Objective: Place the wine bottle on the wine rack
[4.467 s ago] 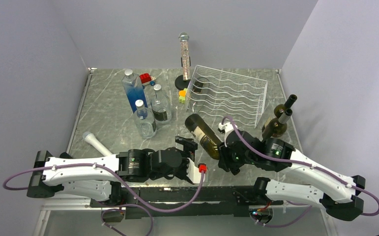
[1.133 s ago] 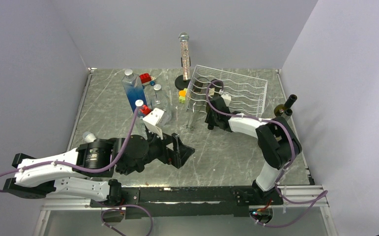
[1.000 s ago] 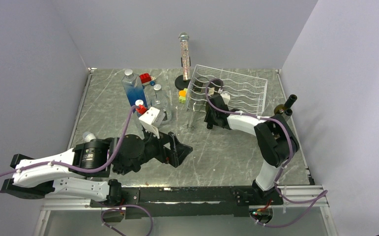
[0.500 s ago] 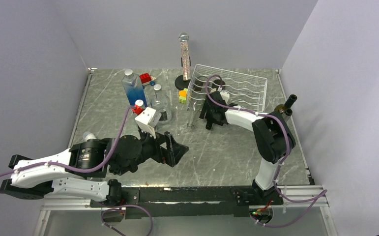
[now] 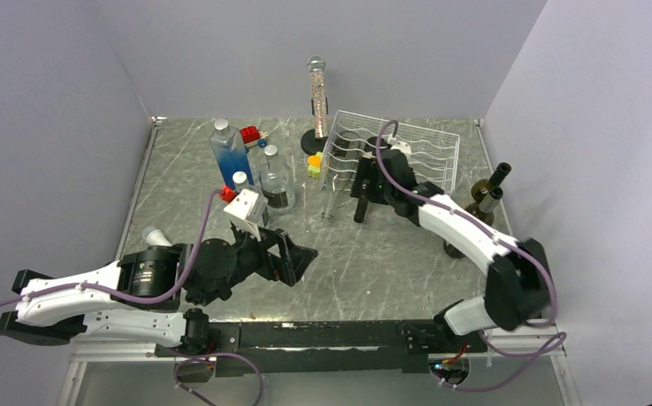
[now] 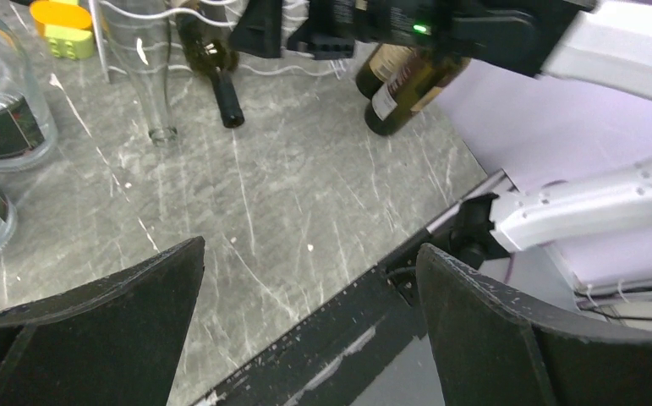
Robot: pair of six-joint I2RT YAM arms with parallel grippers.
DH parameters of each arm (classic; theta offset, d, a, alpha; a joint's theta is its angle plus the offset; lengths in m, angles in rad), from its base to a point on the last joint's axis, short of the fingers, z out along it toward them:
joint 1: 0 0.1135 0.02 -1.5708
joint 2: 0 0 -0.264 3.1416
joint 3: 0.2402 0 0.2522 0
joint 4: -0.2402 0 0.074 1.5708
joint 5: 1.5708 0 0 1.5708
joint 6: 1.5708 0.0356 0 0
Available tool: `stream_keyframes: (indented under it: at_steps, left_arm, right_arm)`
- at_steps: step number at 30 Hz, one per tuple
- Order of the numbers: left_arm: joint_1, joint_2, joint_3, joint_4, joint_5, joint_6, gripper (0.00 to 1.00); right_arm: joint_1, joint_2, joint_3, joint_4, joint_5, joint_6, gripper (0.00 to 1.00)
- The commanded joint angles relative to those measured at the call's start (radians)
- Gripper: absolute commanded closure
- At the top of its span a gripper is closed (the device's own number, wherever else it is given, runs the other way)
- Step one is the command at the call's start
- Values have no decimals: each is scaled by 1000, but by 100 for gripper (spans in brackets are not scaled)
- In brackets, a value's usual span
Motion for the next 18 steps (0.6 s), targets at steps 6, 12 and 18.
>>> stream_keyframes:
  at_steps: [6, 12, 18]
  left_arm:
    - [44, -36, -128, 112, -245, -63, 1]
    - [233, -82, -208, 180, -57, -52, 1]
    - [466, 14, -200, 146, 148, -52, 1]
  right_arm:
    - [0, -328, -69, -139, -123, -136, 0]
    - [1, -379, -53, -152, -269, -143, 2]
    - [1, -370, -13, -150, -320, -155, 4]
